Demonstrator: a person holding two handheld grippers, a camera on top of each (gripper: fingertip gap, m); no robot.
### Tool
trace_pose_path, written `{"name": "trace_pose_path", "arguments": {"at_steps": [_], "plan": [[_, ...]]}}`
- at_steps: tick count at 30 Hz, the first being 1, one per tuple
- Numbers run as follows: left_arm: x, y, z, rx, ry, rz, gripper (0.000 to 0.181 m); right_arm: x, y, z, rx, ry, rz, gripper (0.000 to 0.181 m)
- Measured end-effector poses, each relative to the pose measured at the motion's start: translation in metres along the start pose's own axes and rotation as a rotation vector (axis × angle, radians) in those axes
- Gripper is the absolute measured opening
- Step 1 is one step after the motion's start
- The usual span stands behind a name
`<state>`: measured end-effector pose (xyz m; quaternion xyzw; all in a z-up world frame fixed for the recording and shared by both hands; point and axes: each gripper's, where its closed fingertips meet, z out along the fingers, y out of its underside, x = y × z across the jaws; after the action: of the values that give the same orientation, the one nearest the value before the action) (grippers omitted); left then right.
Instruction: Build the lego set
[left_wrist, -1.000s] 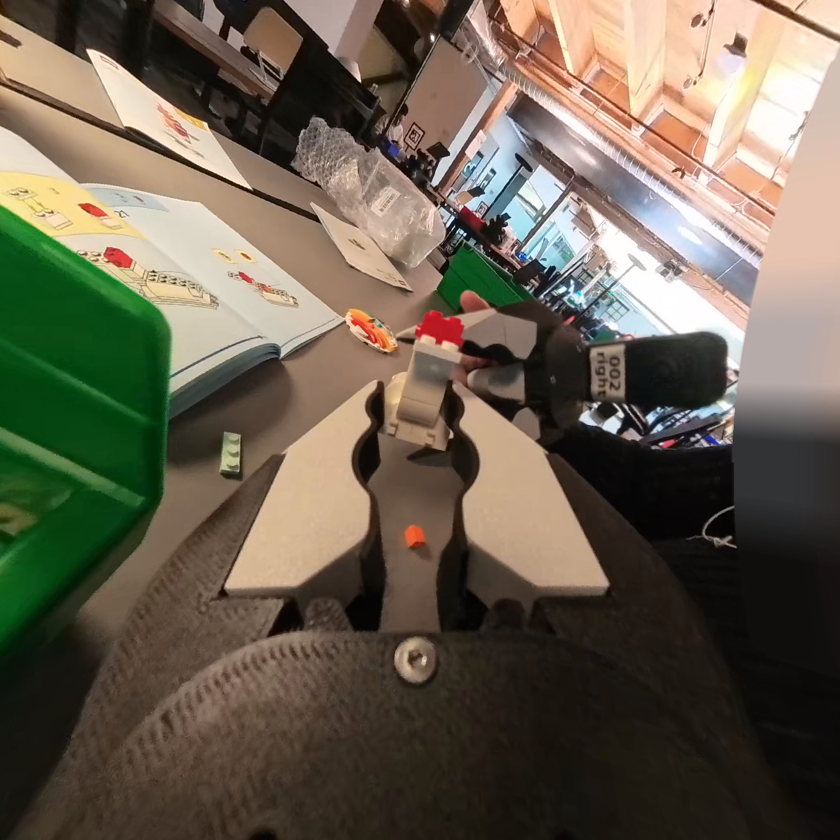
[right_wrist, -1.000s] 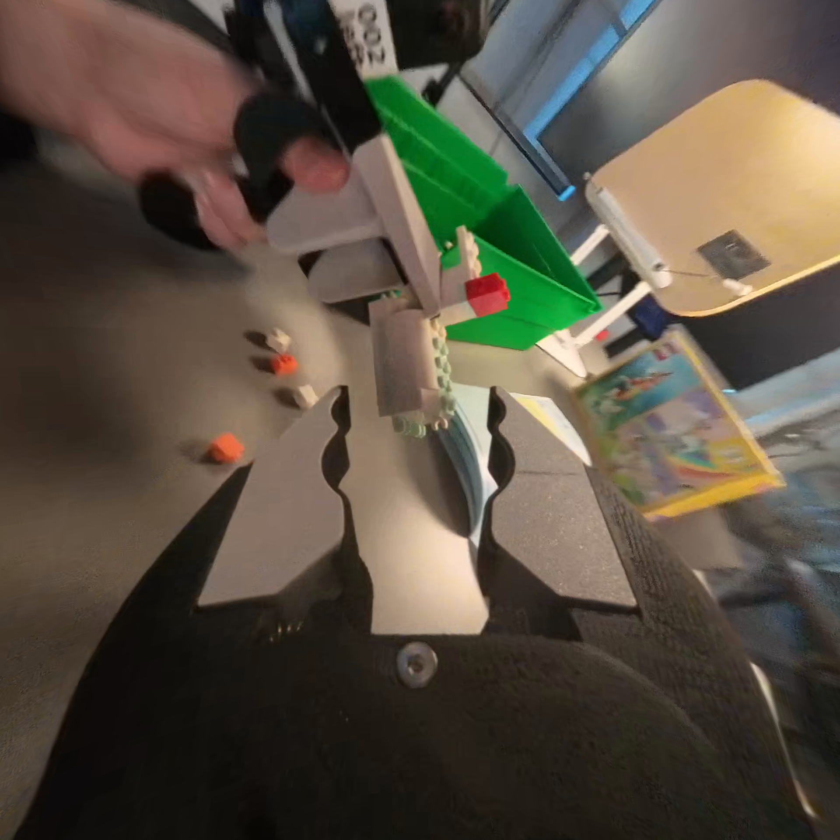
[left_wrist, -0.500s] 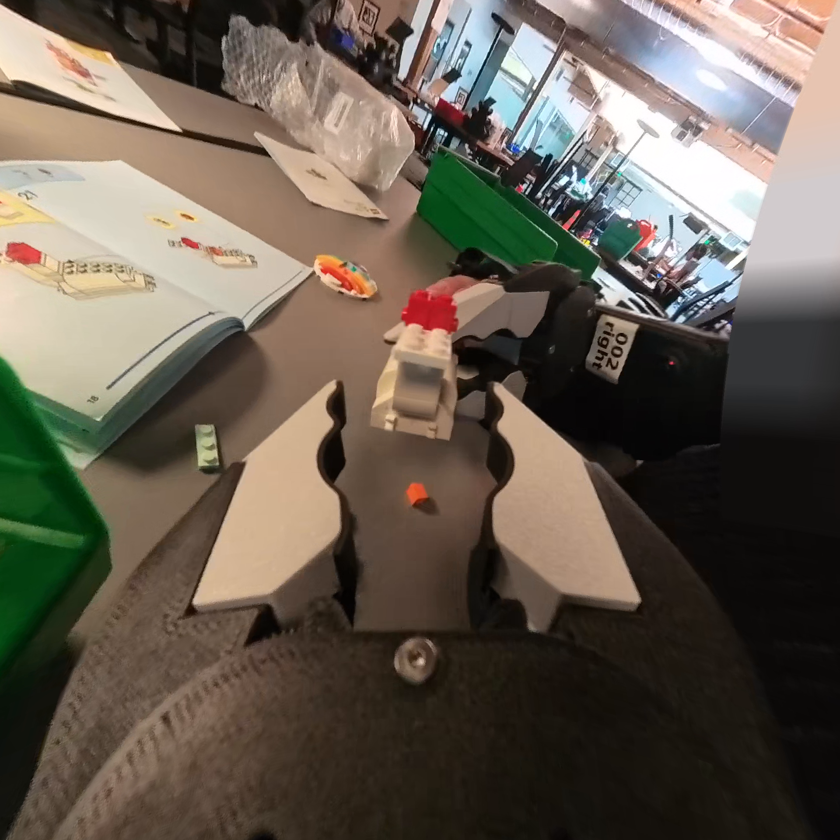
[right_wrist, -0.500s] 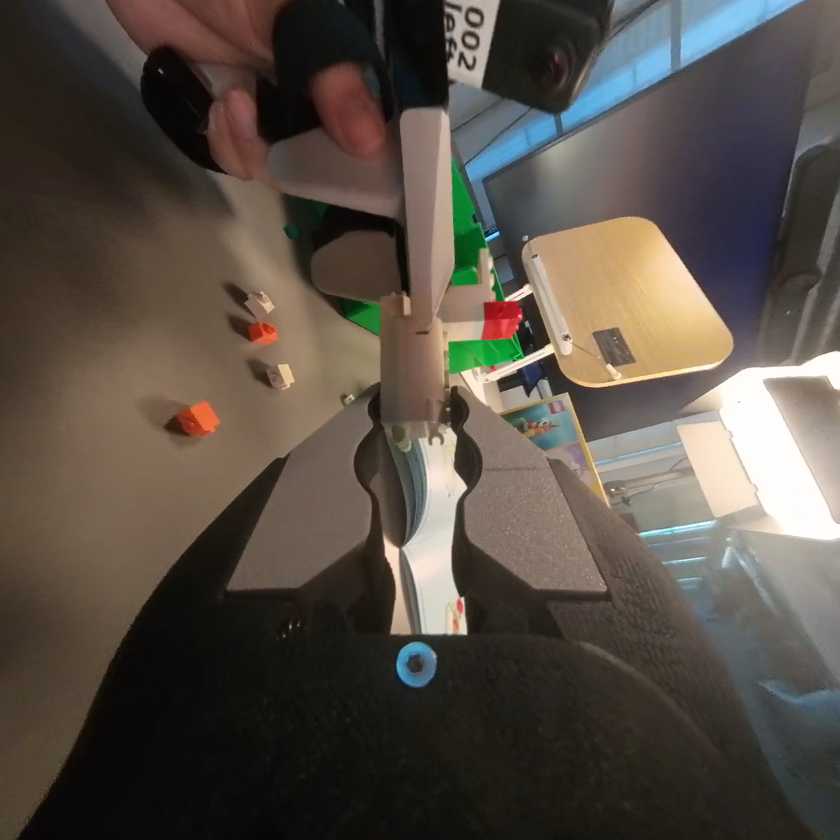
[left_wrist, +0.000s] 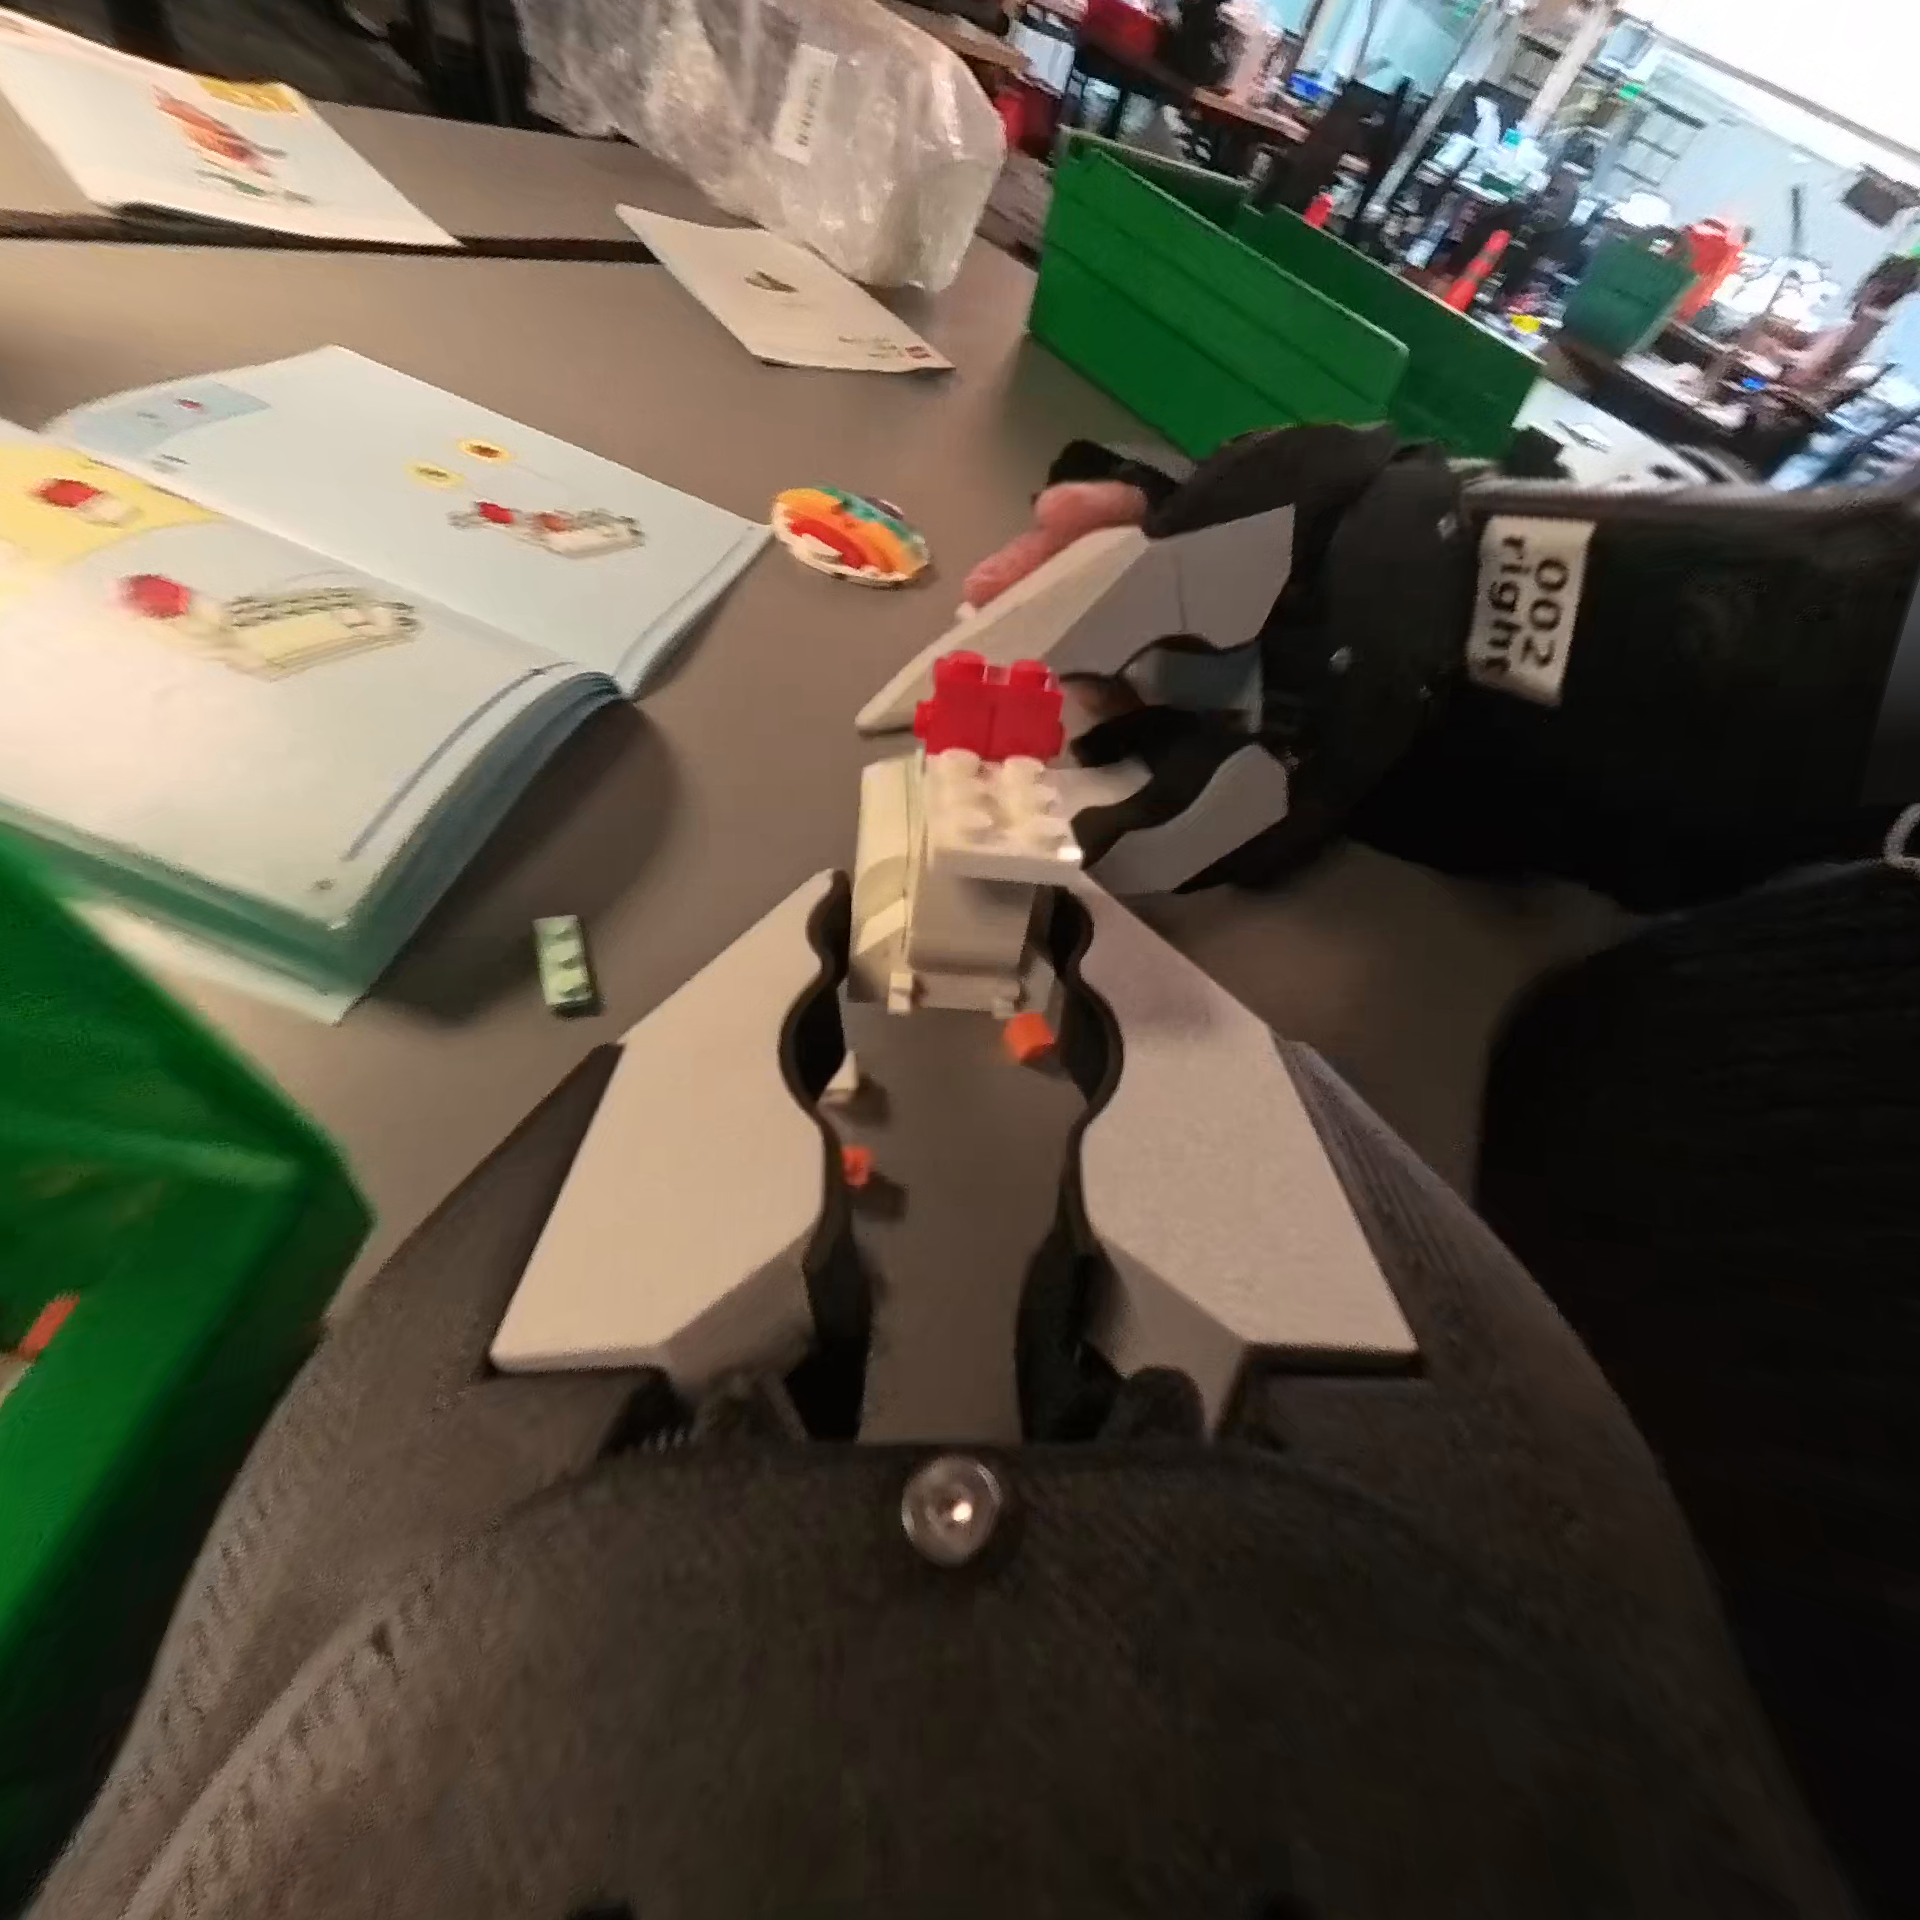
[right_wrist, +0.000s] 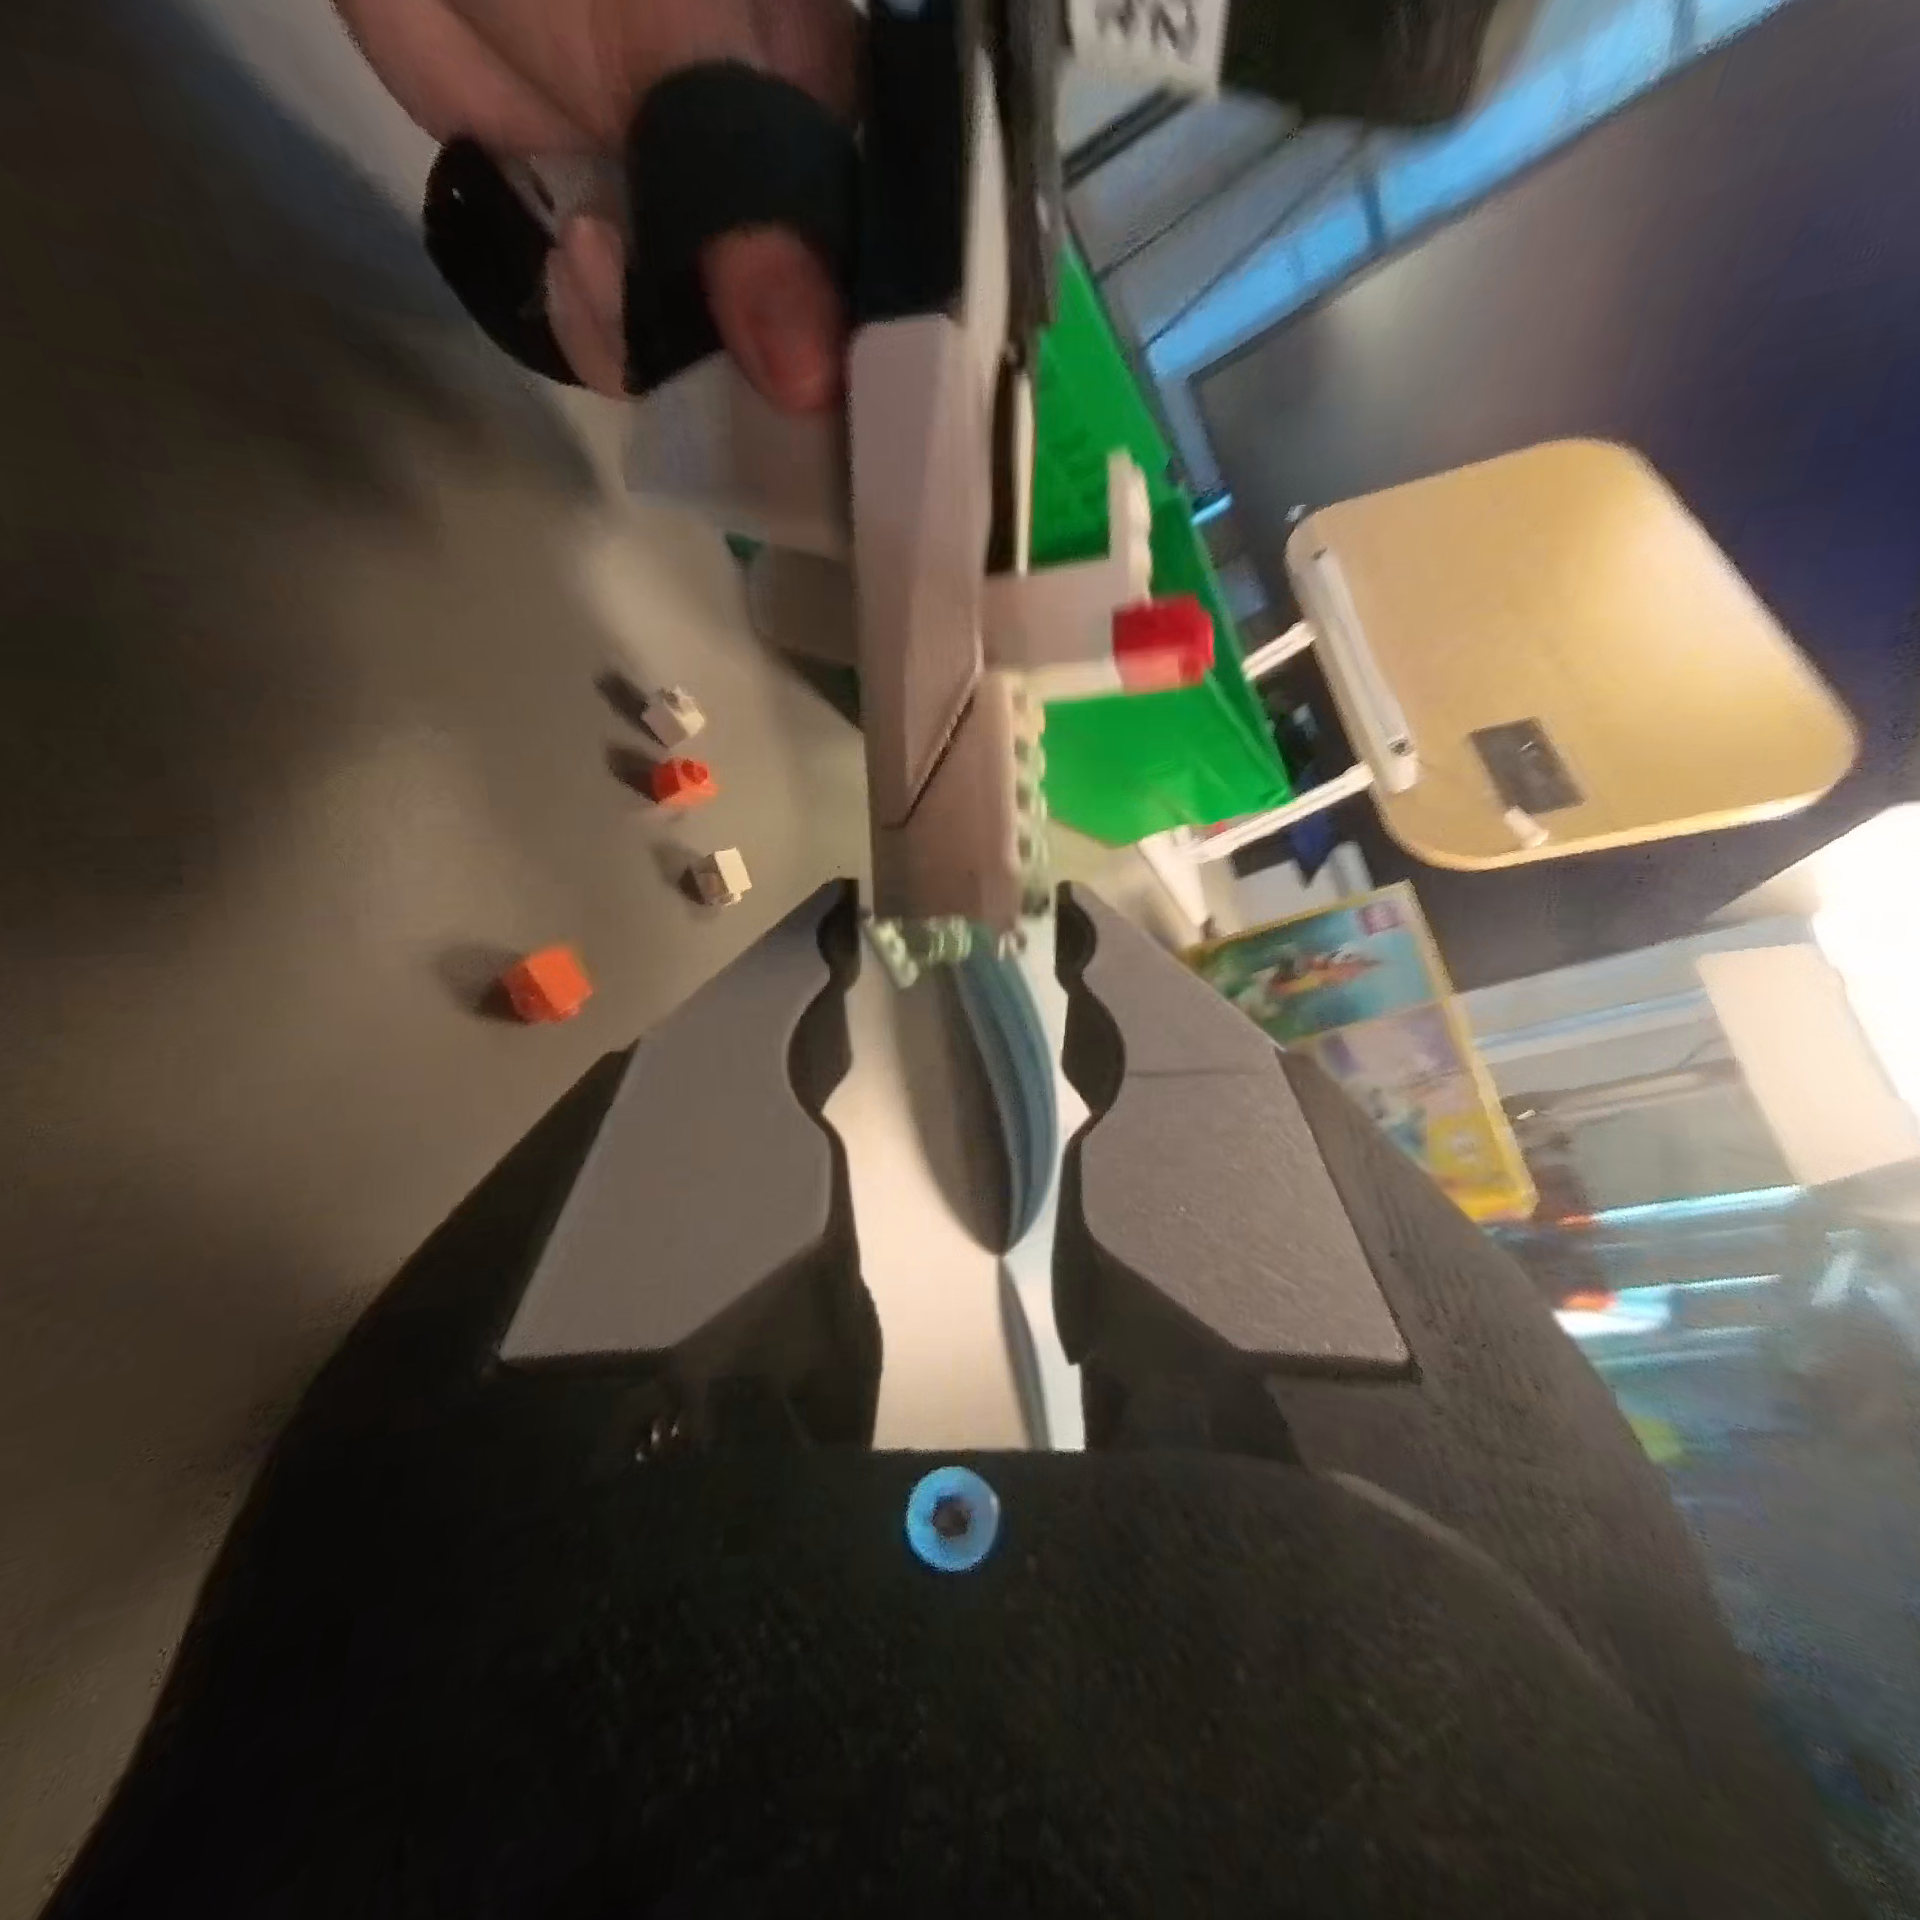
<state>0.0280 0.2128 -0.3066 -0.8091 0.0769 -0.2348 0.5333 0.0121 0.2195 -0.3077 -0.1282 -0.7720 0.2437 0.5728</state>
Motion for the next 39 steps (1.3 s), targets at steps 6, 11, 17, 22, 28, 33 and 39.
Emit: {"name": "trace_pose_path", "arguments": {"at_steps": [6, 11, 17, 22, 28, 33, 39], "plan": [[-0.017, -0.002, -0.04, 0.075, -0.151, -0.038, 0.037, 0.005, 0.045, -0.005, -0.117, -0.075, 0.258, 0.045], [-0.026, 0.001, -0.071, 0.059, -0.277, 0.03, 0.037, -0.003, 0.054, -0.004, -0.139, -0.21, 0.489, 0.052], [-0.031, 0.005, -0.085, 0.107, -0.273, -0.026, 0.037, -0.024, 0.027, 0.004, -0.179, -0.467, 0.616, 0.035], [-0.027, 0.01, -0.086, 0.122, -0.232, -0.044, 0.037, -0.047, 0.004, 0.002, -0.156, -0.622, 0.624, 0.027], [-0.024, 0.017, -0.084, 0.105, -0.195, -0.04, 0.037, -0.054, -0.001, 0.014, -0.164, -0.682, 0.675, 0.023], [-0.02, 0.02, -0.083, 0.112, -0.179, -0.044, 0.037, -0.053, 0.005, 0.017, -0.211, -0.707, 0.855, 0.021], [-0.015, 0.024, -0.075, 0.096, -0.136, -0.049, 0.037, -0.051, 0.005, 0.018, -0.183, -0.655, 0.771, 0.028]]}}
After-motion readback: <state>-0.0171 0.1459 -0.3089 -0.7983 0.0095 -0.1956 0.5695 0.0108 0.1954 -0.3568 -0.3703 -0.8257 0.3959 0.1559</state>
